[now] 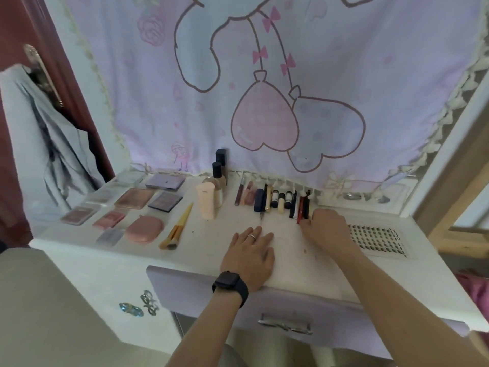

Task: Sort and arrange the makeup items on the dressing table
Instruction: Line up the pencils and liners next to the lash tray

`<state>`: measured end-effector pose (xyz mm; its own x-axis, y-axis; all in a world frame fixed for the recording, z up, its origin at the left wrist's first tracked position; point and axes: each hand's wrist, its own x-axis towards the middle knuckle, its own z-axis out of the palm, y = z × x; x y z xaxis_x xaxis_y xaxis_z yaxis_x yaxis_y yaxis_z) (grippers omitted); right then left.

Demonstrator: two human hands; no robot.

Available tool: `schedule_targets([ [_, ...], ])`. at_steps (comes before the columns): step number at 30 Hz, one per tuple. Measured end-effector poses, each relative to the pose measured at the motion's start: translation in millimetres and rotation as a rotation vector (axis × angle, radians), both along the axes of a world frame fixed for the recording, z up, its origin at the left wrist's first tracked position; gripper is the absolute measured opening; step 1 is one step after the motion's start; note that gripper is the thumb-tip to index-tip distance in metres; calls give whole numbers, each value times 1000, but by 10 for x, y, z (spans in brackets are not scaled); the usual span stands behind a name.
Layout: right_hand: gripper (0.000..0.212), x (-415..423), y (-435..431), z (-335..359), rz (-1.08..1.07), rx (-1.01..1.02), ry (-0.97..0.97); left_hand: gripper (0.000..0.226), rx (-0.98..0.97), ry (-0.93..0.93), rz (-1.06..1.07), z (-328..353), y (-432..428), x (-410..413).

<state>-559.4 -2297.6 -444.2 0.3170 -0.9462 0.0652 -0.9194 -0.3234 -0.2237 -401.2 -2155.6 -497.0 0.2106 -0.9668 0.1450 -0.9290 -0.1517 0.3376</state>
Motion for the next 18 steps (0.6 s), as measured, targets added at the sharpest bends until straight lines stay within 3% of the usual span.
schedule_targets([
  [12, 11, 85, -27, 52, -100, -11, -16, 52, -38, 18, 19, 7, 4, -10],
  [18, 24, 54, 28, 62, -101, -13, -11, 52, -36, 15, 21, 18, 22, -20],
])
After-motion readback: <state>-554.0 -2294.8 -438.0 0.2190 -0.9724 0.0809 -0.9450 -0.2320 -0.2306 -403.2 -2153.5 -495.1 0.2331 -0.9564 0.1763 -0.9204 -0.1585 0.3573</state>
